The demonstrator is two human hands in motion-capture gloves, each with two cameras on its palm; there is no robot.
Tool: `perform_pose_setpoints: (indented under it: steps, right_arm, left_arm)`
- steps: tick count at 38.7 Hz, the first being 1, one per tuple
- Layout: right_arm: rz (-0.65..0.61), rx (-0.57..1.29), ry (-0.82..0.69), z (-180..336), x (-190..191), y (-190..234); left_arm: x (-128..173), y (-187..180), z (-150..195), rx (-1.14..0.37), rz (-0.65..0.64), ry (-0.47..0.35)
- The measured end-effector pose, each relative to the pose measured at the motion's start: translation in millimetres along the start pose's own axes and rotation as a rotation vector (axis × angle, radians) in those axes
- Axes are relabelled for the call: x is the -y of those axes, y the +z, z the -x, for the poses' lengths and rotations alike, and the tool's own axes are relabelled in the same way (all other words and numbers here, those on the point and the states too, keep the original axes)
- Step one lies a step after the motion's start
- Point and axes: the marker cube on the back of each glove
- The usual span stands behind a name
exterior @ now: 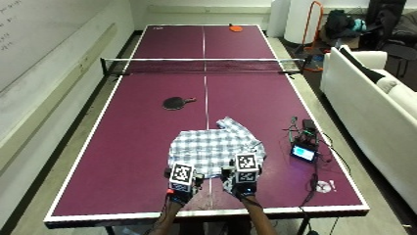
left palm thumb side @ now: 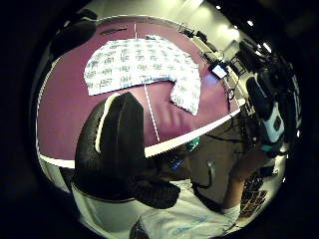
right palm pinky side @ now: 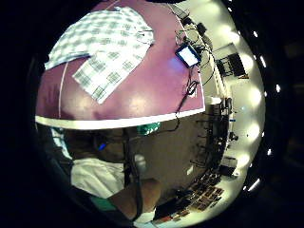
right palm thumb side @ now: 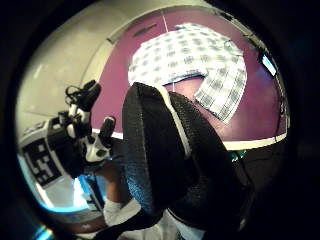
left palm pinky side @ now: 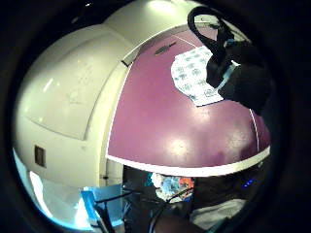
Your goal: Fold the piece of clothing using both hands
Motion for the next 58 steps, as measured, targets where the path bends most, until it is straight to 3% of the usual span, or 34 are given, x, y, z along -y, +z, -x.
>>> perform_pose_setpoints:
  steps: [15, 20, 25, 34, 41, 48, 52, 58]
  right_arm:
    - [0.039, -0.060, 0.021, -4, -7, -8]
    - [0.045, -0.060, 0.004, -6, -5, -7]
    - [0.053, -0.069, -0.001, -19, 3, 1]
    - [0.059, -0.074, 0.081, -46, 29, 40]
    - [0.216, -0.008, 0.046, -45, 28, 58]
    - [0.354, 0.008, 0.000, -47, 41, 95]
    - [0.288, 0.024, 0.012, -53, 50, 104]
    - [-0.001, -0.048, 0.013, -63, 63, 100]
  left_arm:
    - [17, 15, 0, -0.037, -0.046, 0.003]
    - [32, 6, 8, 0.013, -0.158, 0.005]
    - [15, 17, 3, -0.035, 0.004, 0.001]
    - [29, 46, 2, -0.015, 0.066, -0.038]
    - [50, 87, -14, -0.094, 0.255, 0.010]
    - [52, 76, -9, -0.031, 0.330, 0.006]
    - [56, 84, -8, 0.010, 0.276, 0.006]
    - [70, 84, -10, 0.120, 0.016, 0.015]
